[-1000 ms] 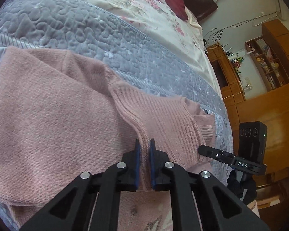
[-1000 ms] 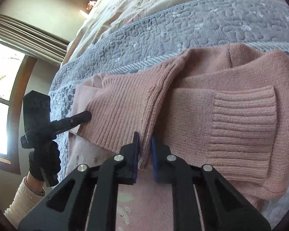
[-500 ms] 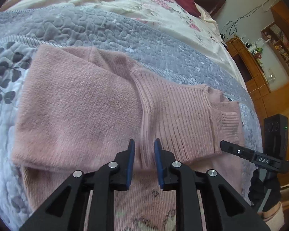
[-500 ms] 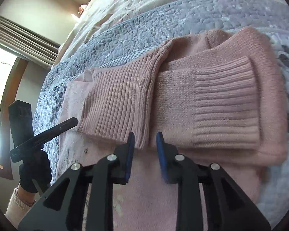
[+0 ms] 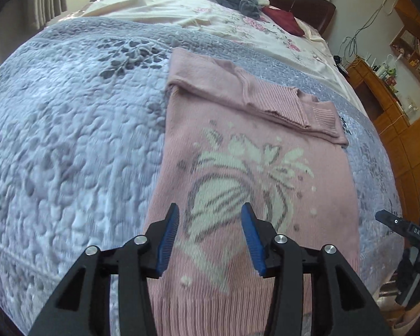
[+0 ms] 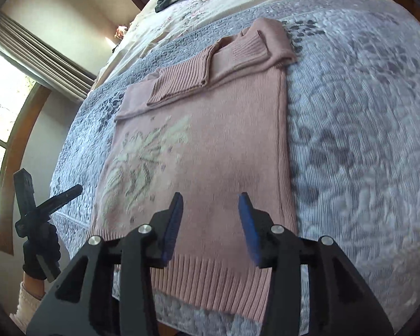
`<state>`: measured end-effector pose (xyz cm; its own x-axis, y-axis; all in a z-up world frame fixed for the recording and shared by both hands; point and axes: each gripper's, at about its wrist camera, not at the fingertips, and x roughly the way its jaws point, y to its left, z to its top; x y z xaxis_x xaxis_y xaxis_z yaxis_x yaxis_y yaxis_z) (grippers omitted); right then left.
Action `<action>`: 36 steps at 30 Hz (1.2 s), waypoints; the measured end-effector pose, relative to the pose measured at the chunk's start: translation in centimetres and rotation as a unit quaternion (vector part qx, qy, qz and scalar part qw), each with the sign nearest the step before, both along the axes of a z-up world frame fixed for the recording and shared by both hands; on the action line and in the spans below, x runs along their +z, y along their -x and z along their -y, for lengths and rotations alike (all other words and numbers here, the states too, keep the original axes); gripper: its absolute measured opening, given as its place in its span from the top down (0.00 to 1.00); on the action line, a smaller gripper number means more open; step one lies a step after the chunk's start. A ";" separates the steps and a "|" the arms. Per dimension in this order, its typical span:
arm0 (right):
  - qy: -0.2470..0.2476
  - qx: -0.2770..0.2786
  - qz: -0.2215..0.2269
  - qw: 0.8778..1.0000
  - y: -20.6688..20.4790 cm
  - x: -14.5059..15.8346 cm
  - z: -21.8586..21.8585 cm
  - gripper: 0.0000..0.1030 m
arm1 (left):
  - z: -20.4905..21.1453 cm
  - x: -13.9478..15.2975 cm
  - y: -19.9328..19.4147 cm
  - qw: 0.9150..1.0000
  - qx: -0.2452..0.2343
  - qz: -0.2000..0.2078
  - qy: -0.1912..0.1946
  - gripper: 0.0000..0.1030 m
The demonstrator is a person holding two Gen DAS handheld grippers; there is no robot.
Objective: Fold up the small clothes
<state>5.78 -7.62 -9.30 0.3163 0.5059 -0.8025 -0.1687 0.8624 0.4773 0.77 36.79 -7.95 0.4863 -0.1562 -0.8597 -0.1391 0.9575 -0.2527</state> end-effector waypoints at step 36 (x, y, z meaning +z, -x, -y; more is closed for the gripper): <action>0.016 -0.016 -0.104 0.994 9.1 -9.0 3.1 0.75 | -2.9 -7.8 9.0 0.993 0.023 -0.097 0.058 0.42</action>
